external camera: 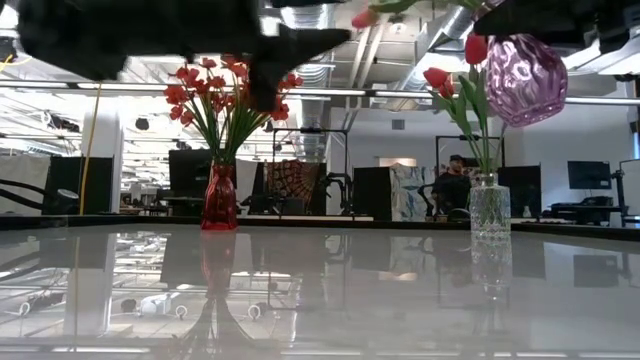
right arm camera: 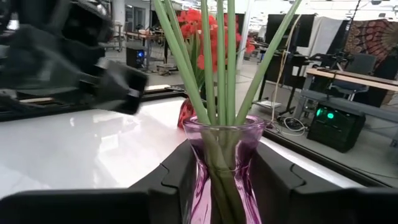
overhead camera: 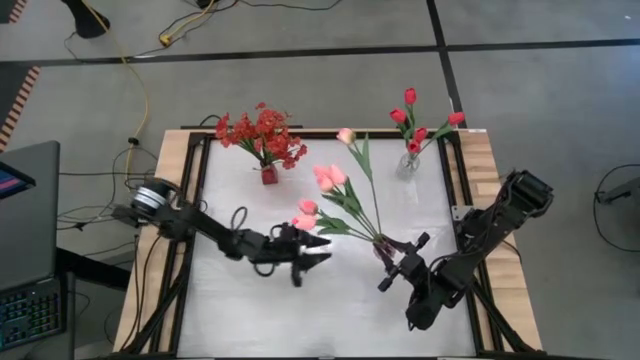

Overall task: Sort flowers into vase by color
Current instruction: Adjust the pink tulips in the purple flower vase

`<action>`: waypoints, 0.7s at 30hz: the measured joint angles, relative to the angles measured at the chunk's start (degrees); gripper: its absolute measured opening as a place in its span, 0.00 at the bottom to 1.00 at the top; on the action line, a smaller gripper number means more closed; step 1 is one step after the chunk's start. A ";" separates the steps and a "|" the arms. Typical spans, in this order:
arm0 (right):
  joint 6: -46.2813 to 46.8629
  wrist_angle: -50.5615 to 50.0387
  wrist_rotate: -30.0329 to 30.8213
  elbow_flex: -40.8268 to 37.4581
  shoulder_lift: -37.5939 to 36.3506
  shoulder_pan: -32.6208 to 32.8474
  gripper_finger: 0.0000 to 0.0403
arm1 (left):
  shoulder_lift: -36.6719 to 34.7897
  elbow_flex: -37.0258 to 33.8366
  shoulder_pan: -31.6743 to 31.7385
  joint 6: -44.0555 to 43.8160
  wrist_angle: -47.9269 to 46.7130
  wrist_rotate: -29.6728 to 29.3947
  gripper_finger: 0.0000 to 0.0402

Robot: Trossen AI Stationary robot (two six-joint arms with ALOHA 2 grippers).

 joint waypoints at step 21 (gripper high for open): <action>-0.71 -0.36 0.02 0.00 0.00 3.72 0.38 | 9.87 34.74 7.19 -5.40 -29.33 -7.10 0.01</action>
